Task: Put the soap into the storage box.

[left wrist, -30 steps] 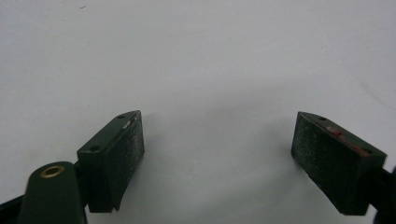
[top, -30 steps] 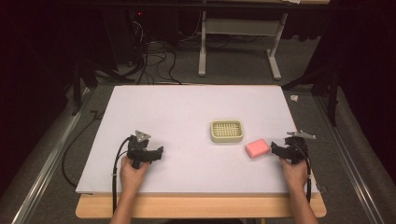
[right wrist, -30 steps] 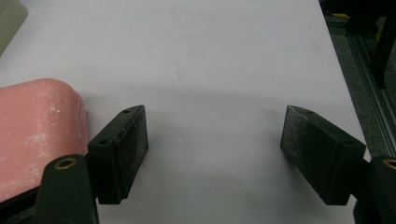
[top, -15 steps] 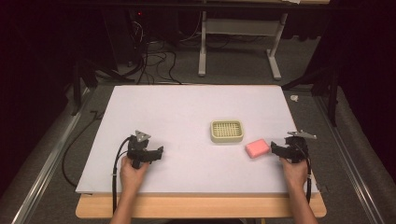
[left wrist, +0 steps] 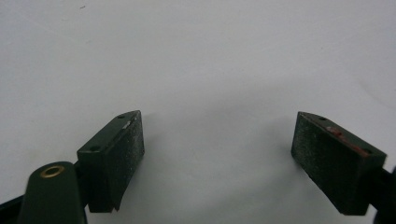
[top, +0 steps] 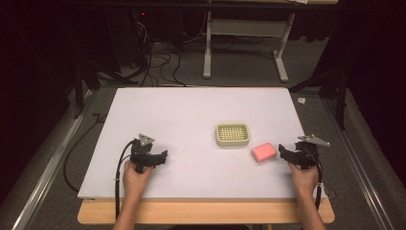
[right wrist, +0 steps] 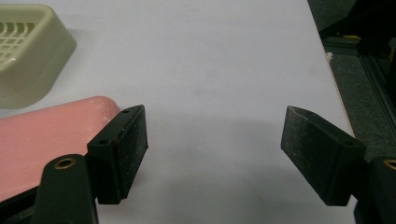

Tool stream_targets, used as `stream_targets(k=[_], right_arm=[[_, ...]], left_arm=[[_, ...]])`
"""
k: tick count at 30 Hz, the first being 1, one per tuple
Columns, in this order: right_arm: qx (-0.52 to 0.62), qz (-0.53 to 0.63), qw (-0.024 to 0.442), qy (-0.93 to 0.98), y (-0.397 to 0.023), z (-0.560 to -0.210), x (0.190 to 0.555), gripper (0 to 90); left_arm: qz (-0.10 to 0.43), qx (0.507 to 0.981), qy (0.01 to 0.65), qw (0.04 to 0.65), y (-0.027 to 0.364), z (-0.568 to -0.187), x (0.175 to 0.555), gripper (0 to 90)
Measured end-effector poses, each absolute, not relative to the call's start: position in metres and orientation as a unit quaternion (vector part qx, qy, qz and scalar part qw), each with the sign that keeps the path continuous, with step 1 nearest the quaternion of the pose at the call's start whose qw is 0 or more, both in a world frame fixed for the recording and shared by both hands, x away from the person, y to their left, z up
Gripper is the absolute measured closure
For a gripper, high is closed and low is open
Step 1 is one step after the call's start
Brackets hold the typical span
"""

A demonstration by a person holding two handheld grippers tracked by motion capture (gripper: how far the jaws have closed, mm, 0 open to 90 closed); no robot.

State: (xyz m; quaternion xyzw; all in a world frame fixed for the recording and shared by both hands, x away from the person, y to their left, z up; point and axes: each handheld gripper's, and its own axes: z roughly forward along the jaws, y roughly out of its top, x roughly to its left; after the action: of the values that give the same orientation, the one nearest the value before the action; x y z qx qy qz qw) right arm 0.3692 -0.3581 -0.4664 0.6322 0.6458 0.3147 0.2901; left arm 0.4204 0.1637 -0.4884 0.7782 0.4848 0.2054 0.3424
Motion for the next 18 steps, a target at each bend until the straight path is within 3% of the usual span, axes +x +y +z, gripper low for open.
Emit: stream_targets(k=[18], right_arm=[[0.61, 0.347, 0.292, 0.65, -0.354, -0.456, 0.347, 23.7]], left_arm=[[0.205, 0.778, 0.485, 0.342, 0.164, -0.488, 0.42, 17.6]])
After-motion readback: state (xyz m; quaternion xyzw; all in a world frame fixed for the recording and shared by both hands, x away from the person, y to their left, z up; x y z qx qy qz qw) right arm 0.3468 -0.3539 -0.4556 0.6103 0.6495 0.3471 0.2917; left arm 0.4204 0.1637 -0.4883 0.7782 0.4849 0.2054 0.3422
